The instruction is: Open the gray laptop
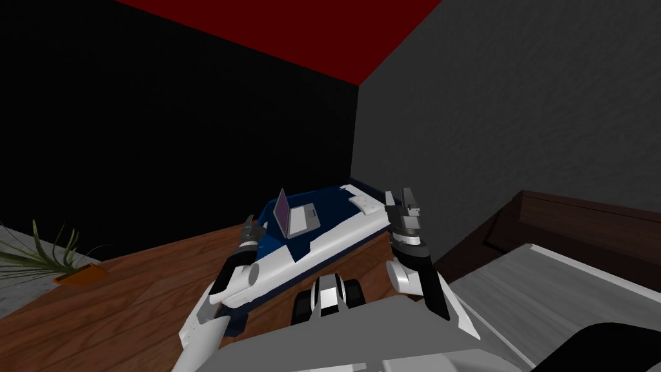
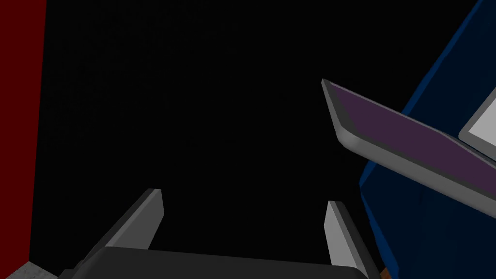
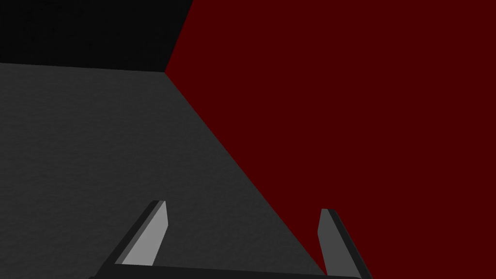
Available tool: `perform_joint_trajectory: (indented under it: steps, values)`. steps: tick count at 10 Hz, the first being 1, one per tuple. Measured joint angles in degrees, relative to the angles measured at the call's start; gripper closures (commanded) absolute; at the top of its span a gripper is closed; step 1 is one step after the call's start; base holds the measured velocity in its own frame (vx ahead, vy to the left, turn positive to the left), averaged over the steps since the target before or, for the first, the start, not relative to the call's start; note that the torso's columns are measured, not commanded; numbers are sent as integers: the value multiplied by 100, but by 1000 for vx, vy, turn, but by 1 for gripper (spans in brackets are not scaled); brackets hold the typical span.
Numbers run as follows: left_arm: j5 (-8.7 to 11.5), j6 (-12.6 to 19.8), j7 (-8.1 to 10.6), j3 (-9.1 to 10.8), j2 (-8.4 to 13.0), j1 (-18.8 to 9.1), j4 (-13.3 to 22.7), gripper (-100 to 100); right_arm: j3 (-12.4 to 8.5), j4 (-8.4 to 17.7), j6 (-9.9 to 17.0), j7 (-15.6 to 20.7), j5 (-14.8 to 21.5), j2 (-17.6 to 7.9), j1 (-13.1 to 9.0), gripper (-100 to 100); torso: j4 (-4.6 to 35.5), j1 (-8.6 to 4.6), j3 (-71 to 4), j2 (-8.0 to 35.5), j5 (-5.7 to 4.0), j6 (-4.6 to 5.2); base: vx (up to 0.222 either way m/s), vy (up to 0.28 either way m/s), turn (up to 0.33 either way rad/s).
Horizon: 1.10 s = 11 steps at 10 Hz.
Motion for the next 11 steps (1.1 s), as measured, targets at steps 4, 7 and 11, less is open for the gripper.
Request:
perform_joint_trajectory:
  steps: [4, 7, 11]
  values:
    - [168, 376, 189, 199, 58, -468, 727, -100, 0, 0, 0, 0, 0, 0, 0, 0, 0, 0, -1, -1, 0, 2, 11, 1, -138]
    - [315, 757, 369, 377, 168, -840, 1224, -100, 0, 0, 0, 0, 0, 0, 0, 0, 0, -1, 0, 0, 0, 2, 10, 3, -119]
    - [465, 1137, 542, 545, 329, -1157, 1690, -100, 0, 0, 0, 0, 0, 0, 0, 0, 1, 1, 1, 3, 0, 1, 2, 4, -78]
